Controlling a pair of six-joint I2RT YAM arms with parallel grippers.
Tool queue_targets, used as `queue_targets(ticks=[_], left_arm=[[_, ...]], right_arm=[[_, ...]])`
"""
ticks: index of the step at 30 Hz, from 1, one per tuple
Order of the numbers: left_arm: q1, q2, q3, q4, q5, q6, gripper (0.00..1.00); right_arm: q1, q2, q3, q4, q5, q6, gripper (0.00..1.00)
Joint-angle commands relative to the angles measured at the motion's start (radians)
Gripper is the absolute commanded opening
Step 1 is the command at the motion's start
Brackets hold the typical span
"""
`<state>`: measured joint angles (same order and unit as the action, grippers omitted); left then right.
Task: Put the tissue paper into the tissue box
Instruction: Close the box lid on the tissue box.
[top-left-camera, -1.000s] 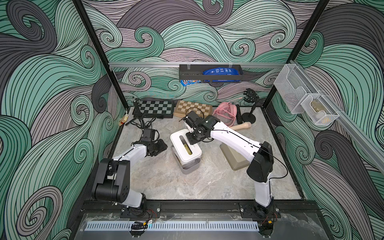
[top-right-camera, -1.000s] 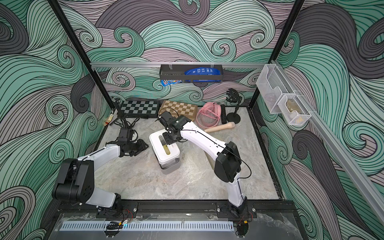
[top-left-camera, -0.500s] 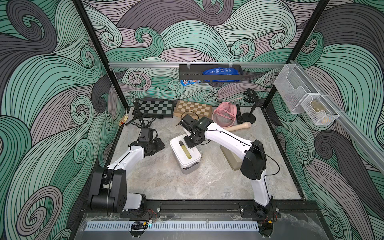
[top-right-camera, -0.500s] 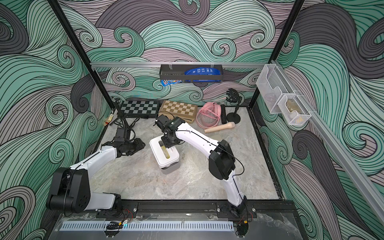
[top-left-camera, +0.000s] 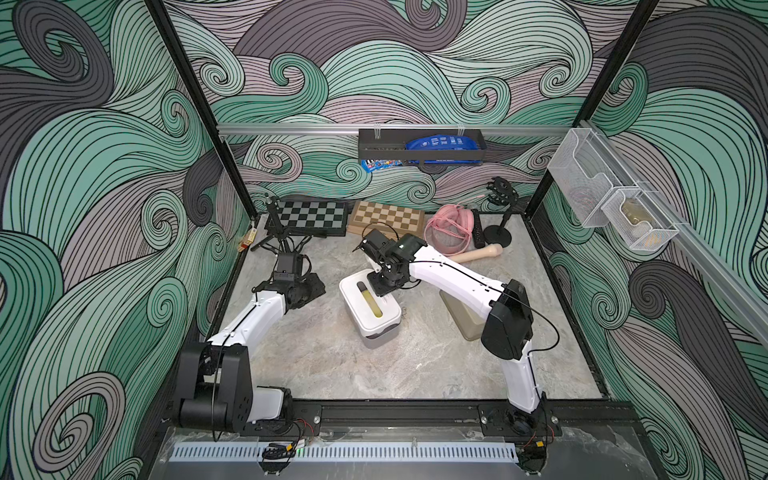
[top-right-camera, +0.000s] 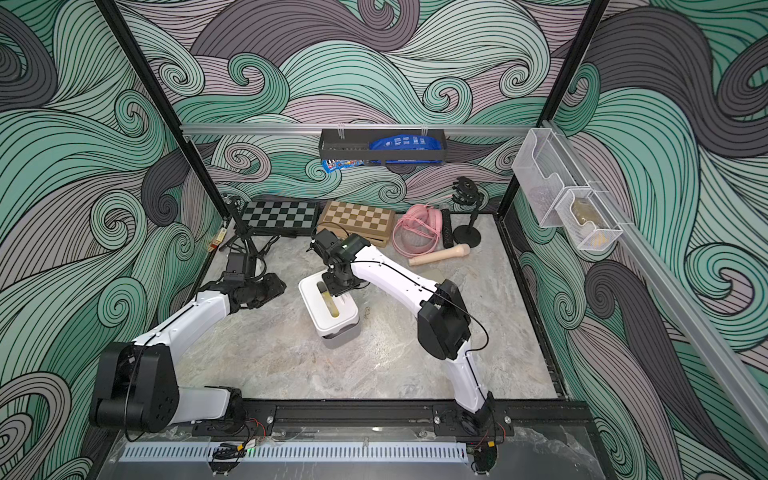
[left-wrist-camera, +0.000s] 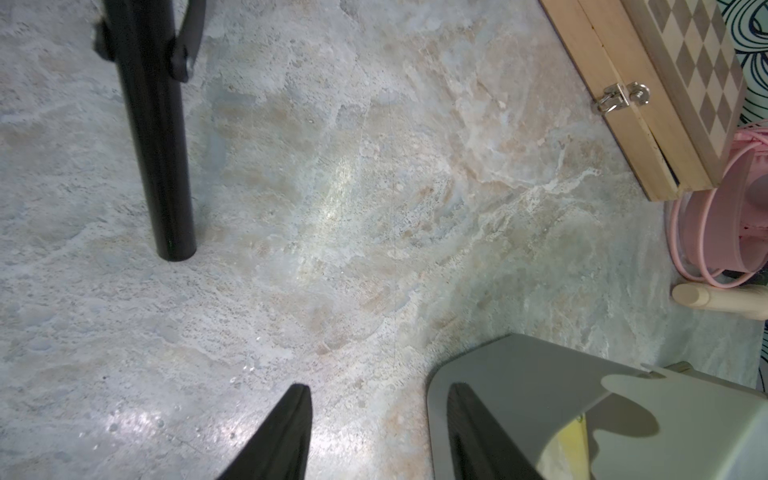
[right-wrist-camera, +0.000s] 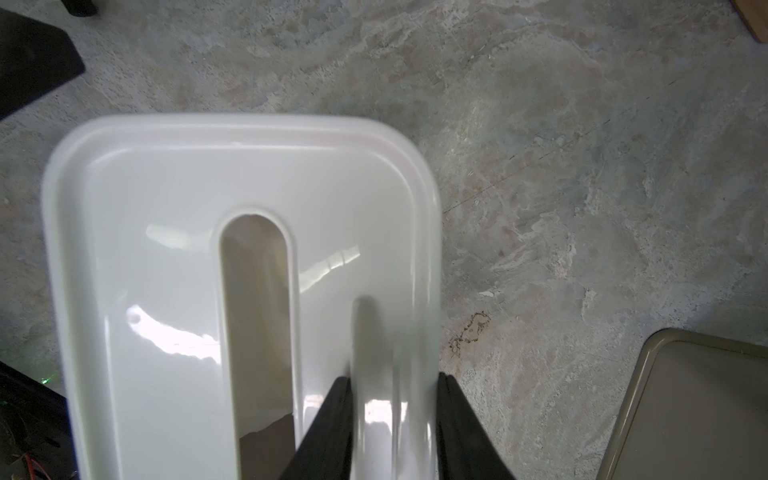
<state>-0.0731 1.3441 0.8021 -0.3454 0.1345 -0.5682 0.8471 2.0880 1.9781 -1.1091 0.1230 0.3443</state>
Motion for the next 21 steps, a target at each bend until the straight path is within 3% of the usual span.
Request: queue_targets(ticks=[1,21], left_arm=[[0.008,-0.023,0.036,-0.027,-0.009,0.021,0.55],[0.01,-0.045,0.045,-0.049,0.013,0.034,0.56]], right_arm=[[-0.001,0.027,-0.023,-0.008,-0.027,0.005,0.21],[-0.001,-0.028,-0.136,0.067,-0.016,0.052,0.21]])
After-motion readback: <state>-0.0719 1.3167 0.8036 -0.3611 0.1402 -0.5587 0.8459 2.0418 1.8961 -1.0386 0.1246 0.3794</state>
